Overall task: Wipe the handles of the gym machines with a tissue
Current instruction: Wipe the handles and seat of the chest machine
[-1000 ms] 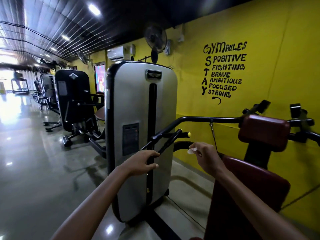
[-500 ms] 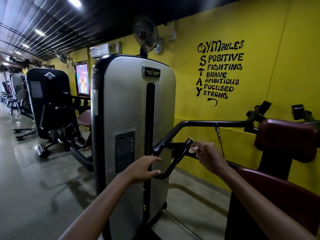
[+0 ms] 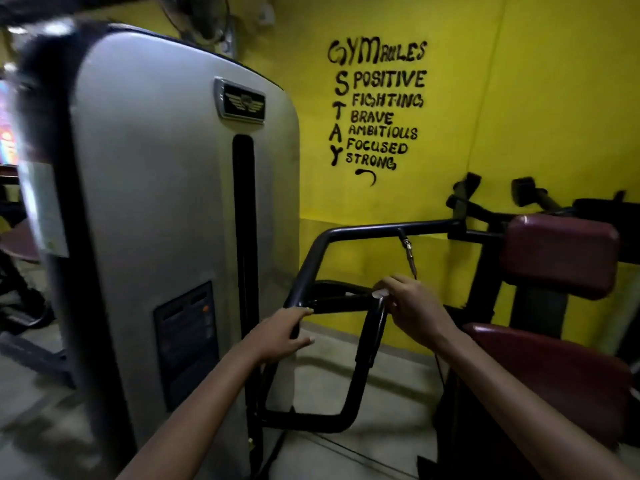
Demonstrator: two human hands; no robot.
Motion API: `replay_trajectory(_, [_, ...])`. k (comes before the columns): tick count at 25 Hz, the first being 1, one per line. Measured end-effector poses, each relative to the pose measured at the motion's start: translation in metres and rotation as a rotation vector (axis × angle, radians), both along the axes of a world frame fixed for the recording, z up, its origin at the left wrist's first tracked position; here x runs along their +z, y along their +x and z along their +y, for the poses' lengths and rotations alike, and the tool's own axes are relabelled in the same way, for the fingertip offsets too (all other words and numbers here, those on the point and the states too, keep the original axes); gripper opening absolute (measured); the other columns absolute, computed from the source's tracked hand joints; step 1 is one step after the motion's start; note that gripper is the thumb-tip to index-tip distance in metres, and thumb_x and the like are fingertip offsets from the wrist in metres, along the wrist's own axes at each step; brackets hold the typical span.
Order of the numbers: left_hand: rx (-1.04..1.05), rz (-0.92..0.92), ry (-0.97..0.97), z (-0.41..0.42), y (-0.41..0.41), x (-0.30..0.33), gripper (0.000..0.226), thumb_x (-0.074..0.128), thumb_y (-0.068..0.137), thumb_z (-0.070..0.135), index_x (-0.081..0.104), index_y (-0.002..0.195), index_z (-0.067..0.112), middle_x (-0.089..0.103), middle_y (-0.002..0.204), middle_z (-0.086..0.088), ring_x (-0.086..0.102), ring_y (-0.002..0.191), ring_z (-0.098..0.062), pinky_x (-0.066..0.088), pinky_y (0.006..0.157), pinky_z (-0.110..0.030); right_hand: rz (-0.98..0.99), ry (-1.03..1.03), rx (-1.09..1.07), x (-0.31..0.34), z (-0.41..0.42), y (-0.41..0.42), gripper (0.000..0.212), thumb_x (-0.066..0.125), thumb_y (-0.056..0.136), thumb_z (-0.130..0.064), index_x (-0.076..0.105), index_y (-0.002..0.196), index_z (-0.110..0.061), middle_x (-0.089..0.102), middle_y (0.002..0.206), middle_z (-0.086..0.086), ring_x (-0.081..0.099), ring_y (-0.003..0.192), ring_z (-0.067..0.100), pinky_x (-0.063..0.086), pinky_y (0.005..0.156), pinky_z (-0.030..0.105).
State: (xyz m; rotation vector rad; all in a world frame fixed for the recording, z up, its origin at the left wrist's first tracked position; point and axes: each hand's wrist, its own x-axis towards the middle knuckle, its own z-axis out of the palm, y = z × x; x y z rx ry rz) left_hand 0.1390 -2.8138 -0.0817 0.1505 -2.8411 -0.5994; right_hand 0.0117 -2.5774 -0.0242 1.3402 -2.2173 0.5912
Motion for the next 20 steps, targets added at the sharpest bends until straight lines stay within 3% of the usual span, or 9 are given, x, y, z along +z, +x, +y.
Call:
replay_trajectory(5, [-0.18,0.022,-0.127,-0.057,-0.065,-0.022,0.065,0.057,0.092,0.041,0.031,0.147,0.019,0.037,0.15,0.0,0.032,0.138,-0.017,0.031,0.11,-0.034,-0.013,-0.077,-0.212,-0.011,-0.02,0.003,0.018,0.062,0.083,0.001,0.063,0.099,-0.008,0.063,0.093,0.006,0.061,0.079,0.025,0.053,0.061,0.038])
replay_trajectory(8, [-0.247,-0.002,-0.164,-0.077,-0.087,-0.039,0.071,0.049,0.094,0.049,0.016,0.151,0.023,0.023,0.157,0.004,0.017,0.145,-0.015,0.022,0.115,-0.041,-0.045,-0.124,-0.328,-0.016,-0.031,0.014,0.017,0.063,0.083,0.002,0.064,0.097,-0.009,0.063,0.091,0.005,0.062,0.078,0.023,0.051,0.061,0.034])
replay_trajectory(13, [-0.326,-0.025,-0.057,-0.086,-0.102,-0.056,0.074,0.042,0.096,0.05,0.0,0.153,0.03,0.007,0.16,0.01,-0.001,0.147,-0.01,0.004,0.114,-0.057,-0.067,-0.226,-0.498,-0.023,-0.042,0.038,0.022,0.065,0.081,0.001,0.067,0.1,-0.009,0.067,0.094,0.008,0.064,0.083,0.022,0.053,0.068,0.035])
replay_trajectory(20, [-0.356,0.009,-0.014,-0.086,-0.103,-0.061,0.072,0.041,0.096,0.047,0.001,0.153,0.03,0.01,0.16,0.009,-0.002,0.147,-0.01,0.001,0.114,-0.062,-0.077,-0.394,-0.64,-0.029,-0.053,0.039,0.018,0.064,0.085,-0.004,0.065,0.102,-0.01,0.067,0.095,0.006,0.064,0.086,0.019,0.052,0.073,0.034])
